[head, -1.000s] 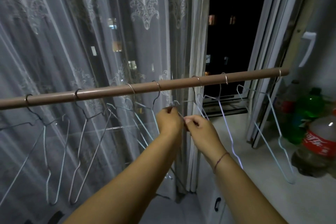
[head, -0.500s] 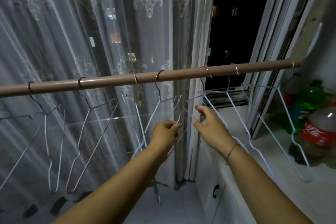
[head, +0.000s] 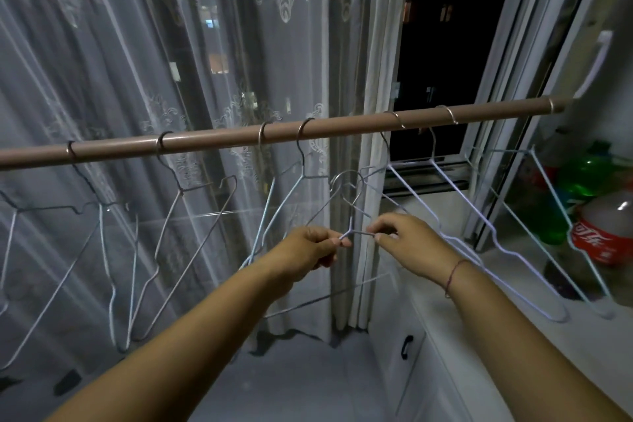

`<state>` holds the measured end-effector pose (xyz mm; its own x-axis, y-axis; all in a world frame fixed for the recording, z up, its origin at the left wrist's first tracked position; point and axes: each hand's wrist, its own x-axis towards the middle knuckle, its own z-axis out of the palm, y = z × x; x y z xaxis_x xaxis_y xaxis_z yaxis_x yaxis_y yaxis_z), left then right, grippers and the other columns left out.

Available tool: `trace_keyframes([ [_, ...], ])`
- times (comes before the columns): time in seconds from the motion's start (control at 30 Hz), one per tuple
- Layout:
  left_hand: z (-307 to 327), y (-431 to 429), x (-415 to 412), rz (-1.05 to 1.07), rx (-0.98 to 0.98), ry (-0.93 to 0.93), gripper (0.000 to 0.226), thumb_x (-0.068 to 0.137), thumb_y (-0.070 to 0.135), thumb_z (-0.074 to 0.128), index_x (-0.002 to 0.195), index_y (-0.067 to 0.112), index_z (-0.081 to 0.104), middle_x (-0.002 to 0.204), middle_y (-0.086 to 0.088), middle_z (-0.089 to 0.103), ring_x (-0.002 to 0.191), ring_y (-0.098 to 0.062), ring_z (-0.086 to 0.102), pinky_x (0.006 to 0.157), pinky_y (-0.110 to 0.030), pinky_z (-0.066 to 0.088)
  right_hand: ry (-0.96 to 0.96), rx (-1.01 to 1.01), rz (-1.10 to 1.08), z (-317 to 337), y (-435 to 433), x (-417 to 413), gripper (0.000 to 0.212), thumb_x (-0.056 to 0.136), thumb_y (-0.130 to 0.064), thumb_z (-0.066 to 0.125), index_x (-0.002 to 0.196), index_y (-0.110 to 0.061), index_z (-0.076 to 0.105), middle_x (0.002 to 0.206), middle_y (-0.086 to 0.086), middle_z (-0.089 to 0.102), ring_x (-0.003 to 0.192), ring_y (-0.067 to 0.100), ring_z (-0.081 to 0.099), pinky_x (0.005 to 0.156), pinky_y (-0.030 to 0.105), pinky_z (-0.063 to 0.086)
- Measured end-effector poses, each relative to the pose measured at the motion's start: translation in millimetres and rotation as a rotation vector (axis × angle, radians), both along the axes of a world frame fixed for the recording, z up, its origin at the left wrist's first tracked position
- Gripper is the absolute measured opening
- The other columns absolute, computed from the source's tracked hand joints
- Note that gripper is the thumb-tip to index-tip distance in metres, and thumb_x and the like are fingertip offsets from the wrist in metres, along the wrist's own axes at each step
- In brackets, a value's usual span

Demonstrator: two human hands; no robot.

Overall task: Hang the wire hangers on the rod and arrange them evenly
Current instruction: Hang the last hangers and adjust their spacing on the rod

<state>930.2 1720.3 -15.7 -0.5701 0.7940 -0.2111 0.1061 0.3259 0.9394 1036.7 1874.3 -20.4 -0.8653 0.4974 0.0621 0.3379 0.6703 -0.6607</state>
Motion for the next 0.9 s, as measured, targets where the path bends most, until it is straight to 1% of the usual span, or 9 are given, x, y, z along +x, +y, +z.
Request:
trace_keyframes([
  [0.17,-1,-2,-3,-0.032,0.002,0.066,0.025,0.096,0.016,0.044,0.094,0.016,0.068,0.069,0.004,0.055,0.066,-0.007,0.048,0.057,-0.01,0.041,-0.133,0.17,0.024,2,7,11,0.015,0.088,-0.025,0.052,0.096,-0.026,0.065,0.101,-0.001,0.067,0.098,0.018,0.059,0.09,0.036,0.049],
  [0.27,-4,-2,-3,-0.051,-0.01,0.087,0.025,0.096,0.017,0.044,0.09,0.019,0.069,0.076,0.002,0.057,0.075,-0.01,0.05,0.073,-0.019,0.043,-0.186,0.288,0.052,7,6,19,0.021,0.09,-0.027,0.049,0.103,-0.023,0.065,0.102,-0.001,0.067,0.103,0.019,0.053,0.091,0.034,0.046],
  [0.33,-5,-1,-2,-0.041,-0.008,0.079,0.025,0.095,0.018,0.045,0.088,0.02,0.069,0.081,0.001,0.06,0.081,-0.012,0.052,0.084,-0.027,0.044,-0.155,0.268,0.072,12,2,25,0.021,0.091,-0.024,0.048,0.104,-0.02,0.064,0.099,0.0,0.066,0.095,0.017,0.057,0.084,0.032,0.048],
  [0.4,-4,3,0,-0.015,0.013,0.069,0.022,0.094,0.018,0.047,0.088,0.022,0.068,0.086,0.003,0.063,0.085,-0.01,0.055,0.091,-0.028,0.044,-0.115,0.236,0.077,15,-3,32,0.016,0.091,-0.023,0.048,0.093,-0.021,0.064,0.086,-0.003,0.065,0.081,0.013,0.059,0.074,0.029,0.048],
  [0.5,-2,10,7,0.097,0.078,0.052,0.015,0.092,0.015,0.053,0.094,0.02,0.066,0.095,0.004,0.064,0.097,-0.012,0.059,0.089,-0.025,0.046,-0.042,0.134,0.036,14,-7,44,0.019,0.091,-0.019,0.049,0.077,-0.025,0.06,0.066,-0.009,0.056,0.064,0.001,0.053,0.061,0.02,0.041],
  [0.6,2,18,17,0.278,0.166,0.145,0.021,0.085,0.013,0.062,0.106,0.017,0.062,0.103,0.002,0.06,0.103,-0.016,0.056,0.094,-0.034,0.048,0.057,0.017,-0.102,12,-13,60,0.019,0.09,-0.015,0.049,0.08,-0.017,0.065,0.062,-0.005,0.055,0.065,0.014,0.058,0.064,0.034,0.049],
  [0.7,12,24,31,0.259,0.246,0.141,0.007,0.085,0.017,0.063,0.09,0.013,0.065,0.084,-0.002,0.063,0.081,-0.015,0.06,0.082,-0.032,0.052,0.161,-0.036,-0.208,10,-19,70,0.019,0.091,-0.015,0.049,0.079,-0.018,0.064,0.062,-0.002,0.055,0.069,0.025,0.06,0.065,0.038,0.051],
  [0.77,20,29,43,0.166,0.241,0.092,0.014,0.087,0.023,0.061,0.084,0.011,0.067,0.074,0.001,0.064,0.07,-0.011,0.058,0.071,-0.023,0.052,0.224,-0.046,-0.234,14,-24,72,0.018,0.09,-0.014,0.048,0.082,-0.021,0.063,0.065,-0.001,0.058,0.07,0.024,0.06,0.068,0.043,0.053],
  [0.9,36,42,56,0.094,0.314,-0.039,0.028,0.091,0.023,0.056,0.095,-0.002,0.069,0.072,-0.002,0.065,0.058,-0.006,0.054,0.054,-0.011,0.045,0.295,-0.049,-0.203,29,-34,68,0.028,0.092,-0.011,0.042,0.092,-0.036,0.055,0.078,0.004,0.061,0.077,0.022,0.06,0.075,0.048,0.053],
])
